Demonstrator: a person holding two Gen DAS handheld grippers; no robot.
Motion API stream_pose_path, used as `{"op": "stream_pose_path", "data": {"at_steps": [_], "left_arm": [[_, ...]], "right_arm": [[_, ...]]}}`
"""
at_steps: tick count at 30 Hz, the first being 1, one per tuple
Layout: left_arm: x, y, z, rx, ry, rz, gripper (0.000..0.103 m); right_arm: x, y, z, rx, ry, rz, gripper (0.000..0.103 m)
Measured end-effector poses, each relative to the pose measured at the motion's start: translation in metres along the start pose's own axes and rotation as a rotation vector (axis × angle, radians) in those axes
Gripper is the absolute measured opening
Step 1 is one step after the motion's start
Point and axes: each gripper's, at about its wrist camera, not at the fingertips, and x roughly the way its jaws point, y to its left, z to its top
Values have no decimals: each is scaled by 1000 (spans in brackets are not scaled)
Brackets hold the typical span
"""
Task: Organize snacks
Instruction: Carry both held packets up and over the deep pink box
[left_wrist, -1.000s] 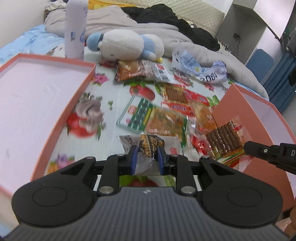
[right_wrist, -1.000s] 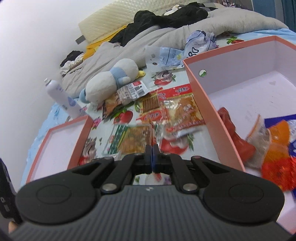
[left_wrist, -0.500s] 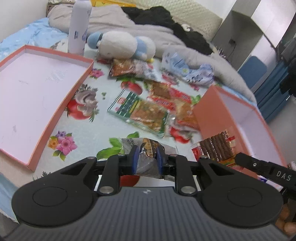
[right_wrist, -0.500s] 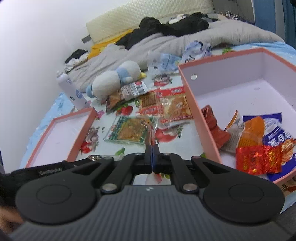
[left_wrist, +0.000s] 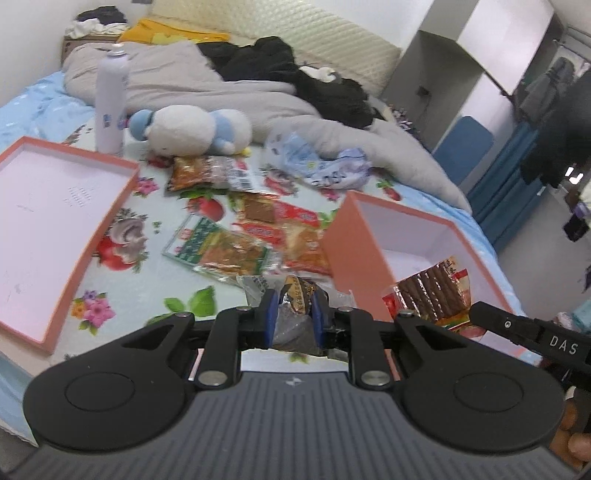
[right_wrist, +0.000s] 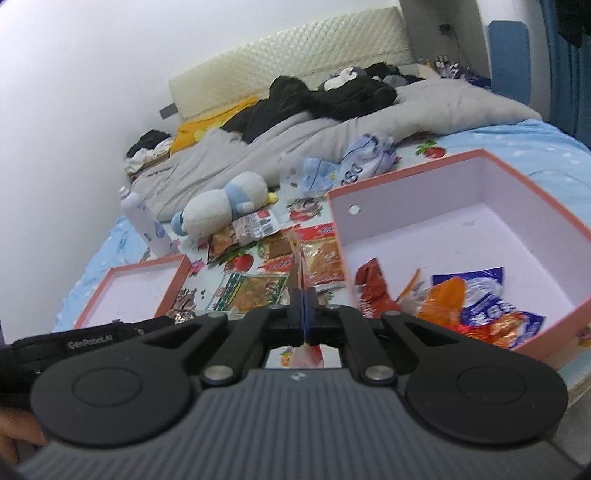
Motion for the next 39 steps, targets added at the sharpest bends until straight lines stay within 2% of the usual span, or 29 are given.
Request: {"op": "stream_pose_path", "data": {"at_steps": [9,17,26,39], "left_arm": [[10,-53,17,75,-15,-118,22],[49,-110,29,155,24,-194,22],[106,-163,29,246,73,-202,22],[174,-177,24,277,162,-161,23]], "right_arm": [[-24,-34,7,28,-54,-95,4],[-25,-72,15,71,-97,-171,4],[-6,-116,23,116,-93,-214,4],[50,-150,23,103,-16,-226,4]]}}
